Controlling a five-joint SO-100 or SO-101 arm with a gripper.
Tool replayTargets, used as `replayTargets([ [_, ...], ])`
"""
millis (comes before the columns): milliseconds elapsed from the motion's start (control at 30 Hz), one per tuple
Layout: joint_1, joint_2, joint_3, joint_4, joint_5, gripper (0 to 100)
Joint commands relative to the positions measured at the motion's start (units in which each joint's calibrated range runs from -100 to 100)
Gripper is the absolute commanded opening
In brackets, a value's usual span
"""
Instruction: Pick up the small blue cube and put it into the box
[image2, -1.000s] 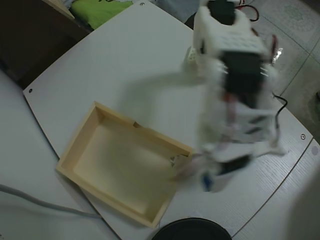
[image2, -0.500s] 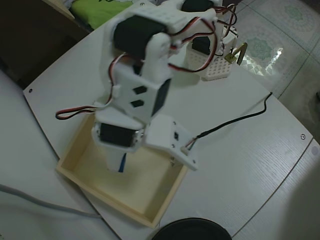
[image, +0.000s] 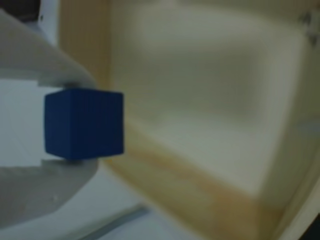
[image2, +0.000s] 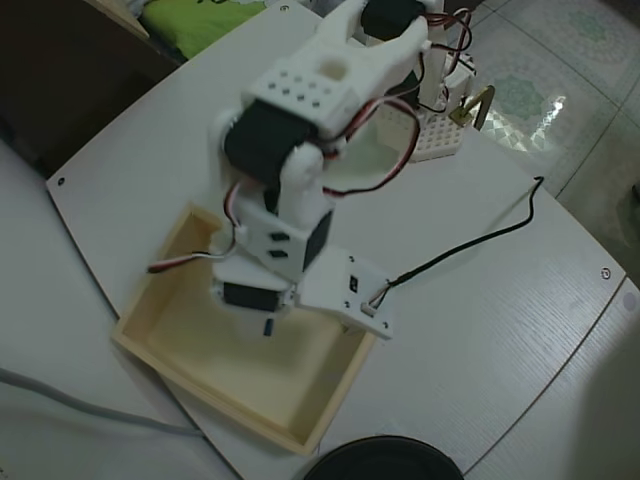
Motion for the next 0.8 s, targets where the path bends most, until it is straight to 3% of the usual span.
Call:
replayTargets([
  [0,-0.3,-0.5,1.5,-1.0,0.0,5],
  [200,-0.2,-1.5,1.2,-1.0,0.2,17],
  [433,0.8,-1.6,-10.0,0.8,-0.1,17],
  [767,1.1,-3.7,-27.8,11.7,-0.9,17],
])
